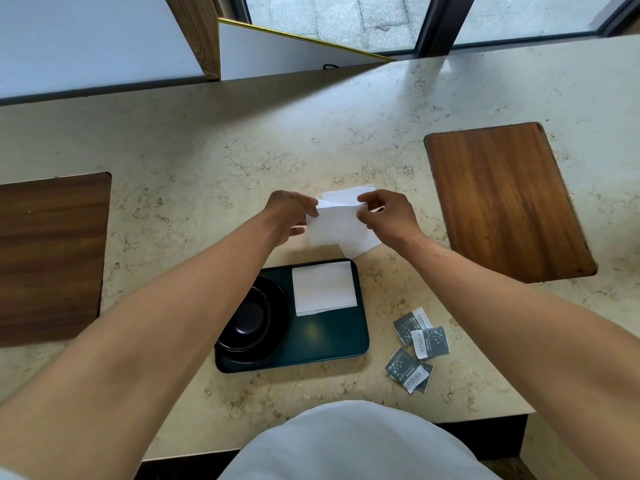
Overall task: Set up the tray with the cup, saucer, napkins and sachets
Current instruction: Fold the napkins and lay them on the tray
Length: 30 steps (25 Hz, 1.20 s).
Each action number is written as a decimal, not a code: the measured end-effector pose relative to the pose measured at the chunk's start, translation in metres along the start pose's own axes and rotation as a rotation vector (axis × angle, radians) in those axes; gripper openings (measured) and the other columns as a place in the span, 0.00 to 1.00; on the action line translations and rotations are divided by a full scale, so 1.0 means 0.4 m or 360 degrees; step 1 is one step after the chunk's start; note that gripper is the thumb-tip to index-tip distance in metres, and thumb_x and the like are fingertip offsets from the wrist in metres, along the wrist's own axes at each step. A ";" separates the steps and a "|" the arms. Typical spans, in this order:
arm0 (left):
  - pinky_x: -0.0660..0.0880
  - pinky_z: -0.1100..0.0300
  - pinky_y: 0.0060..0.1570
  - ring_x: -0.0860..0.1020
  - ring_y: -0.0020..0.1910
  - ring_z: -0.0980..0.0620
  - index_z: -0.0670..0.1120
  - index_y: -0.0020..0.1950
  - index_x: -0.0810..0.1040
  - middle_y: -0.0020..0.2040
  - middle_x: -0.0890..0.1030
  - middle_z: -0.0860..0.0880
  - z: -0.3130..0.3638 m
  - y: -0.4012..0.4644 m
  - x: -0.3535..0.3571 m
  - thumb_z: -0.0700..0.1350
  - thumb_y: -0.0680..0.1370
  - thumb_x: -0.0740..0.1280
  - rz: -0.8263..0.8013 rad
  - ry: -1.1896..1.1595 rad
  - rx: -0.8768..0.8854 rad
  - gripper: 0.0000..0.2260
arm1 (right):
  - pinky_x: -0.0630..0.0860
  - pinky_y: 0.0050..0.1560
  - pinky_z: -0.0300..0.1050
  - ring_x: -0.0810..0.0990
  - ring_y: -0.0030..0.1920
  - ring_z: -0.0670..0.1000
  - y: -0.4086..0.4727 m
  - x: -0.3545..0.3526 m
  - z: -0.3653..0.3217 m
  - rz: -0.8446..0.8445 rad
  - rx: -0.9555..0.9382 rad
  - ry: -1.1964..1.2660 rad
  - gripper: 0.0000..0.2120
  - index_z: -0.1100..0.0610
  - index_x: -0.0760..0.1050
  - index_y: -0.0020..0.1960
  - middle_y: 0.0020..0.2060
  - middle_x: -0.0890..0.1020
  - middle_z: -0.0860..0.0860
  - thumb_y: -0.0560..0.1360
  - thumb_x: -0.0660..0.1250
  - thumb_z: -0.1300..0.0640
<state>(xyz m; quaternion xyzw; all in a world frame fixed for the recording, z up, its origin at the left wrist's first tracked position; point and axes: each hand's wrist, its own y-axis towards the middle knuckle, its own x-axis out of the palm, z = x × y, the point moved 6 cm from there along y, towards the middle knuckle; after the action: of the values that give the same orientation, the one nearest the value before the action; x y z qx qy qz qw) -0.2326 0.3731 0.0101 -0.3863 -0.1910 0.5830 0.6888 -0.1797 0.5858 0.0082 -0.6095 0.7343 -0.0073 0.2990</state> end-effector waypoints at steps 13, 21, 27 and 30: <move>0.69 0.63 0.47 0.77 0.50 0.53 0.44 0.51 0.85 0.49 0.81 0.50 0.026 -0.132 -0.046 0.41 0.77 0.68 0.0323 0.1018 0.0962 0.07 | 0.69 0.43 0.33 0.77 0.44 0.41 -0.092 -0.017 -0.073 0.0034 -0.0324 -0.0309 0.02 0.49 0.82 0.45 0.45 0.80 0.44 0.74 0.71 0.55; 0.80 0.45 0.50 0.78 0.44 0.48 0.40 0.46 0.78 0.46 0.80 0.44 -0.007 -0.187 -0.094 0.40 0.77 0.69 0.0129 0.0145 0.0827 0.04 | 0.74 0.45 0.46 0.77 0.44 0.50 -0.146 0.020 -0.093 -0.0052 -0.0113 0.0451 0.04 0.51 0.77 0.38 0.40 0.79 0.47 0.71 0.68 0.55; 0.83 0.52 0.39 0.80 0.36 0.47 0.38 0.51 0.76 0.48 0.81 0.41 -0.089 -0.189 -0.101 0.34 0.76 0.71 -0.0084 -0.0226 0.0453 0.06 | 0.84 0.47 0.63 0.84 0.51 0.58 -0.174 0.069 -0.030 -0.0085 0.0024 0.0494 0.04 0.53 0.79 0.51 0.52 0.84 0.58 0.77 0.71 0.56; 0.82 0.55 0.36 0.83 0.33 0.50 0.34 0.57 0.78 0.50 0.82 0.38 -0.121 -0.176 -0.109 0.32 0.75 0.73 -0.0061 -0.0119 0.0373 0.12 | 0.84 0.50 0.63 0.83 0.57 0.58 -0.181 0.082 0.006 -0.0133 0.0118 0.0493 0.12 0.54 0.79 0.58 0.57 0.82 0.58 0.75 0.74 0.56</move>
<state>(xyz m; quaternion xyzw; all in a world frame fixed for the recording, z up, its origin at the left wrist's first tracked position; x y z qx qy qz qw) -0.1629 0.3150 0.0411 -0.2773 -0.1543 0.6020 0.7327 -0.1169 0.5385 0.0192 -0.6195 0.7449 -0.1408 0.2038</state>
